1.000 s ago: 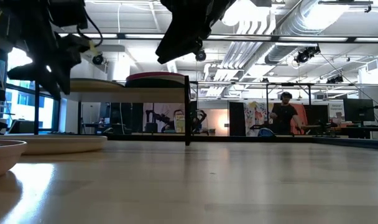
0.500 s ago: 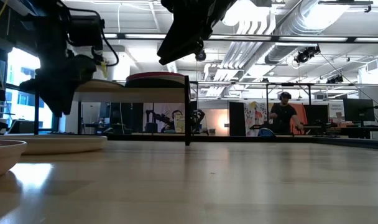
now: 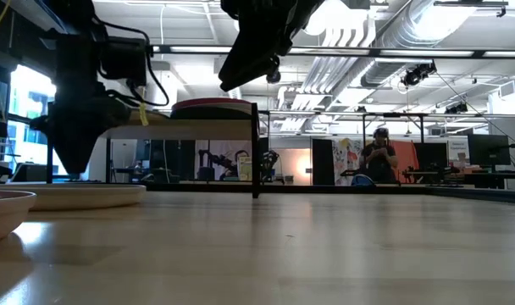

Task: Place and stack plates onto a shelf
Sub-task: Stack the white plate on the light blue plate on the shelf

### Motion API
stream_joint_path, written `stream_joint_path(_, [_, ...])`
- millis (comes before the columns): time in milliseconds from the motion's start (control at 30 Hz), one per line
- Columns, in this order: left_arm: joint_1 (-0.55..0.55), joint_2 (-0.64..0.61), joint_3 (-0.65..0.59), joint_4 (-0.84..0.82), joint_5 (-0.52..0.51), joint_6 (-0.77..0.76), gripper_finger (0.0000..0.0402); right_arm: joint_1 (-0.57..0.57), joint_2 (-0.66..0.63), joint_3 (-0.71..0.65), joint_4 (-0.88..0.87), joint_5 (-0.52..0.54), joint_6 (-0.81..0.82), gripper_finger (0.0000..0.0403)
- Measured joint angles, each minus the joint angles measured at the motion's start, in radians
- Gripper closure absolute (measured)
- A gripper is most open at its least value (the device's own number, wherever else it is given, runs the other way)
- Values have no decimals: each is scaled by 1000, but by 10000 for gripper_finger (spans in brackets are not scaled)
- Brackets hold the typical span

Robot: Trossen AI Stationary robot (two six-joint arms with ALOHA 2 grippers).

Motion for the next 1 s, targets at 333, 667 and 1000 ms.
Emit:
stream_joint_path(333, [-29,89,0,0,-5,1,296,0,0,0,0,0,0,274])
stream_joint_path(667, [-31,144,0,0,-15,-22,296,0,0,0,-12,0,0,274])
stream_joint_path(1000, [-55,121,1,-2,-14,-66,296,0,0,0,-12,0,0,274])
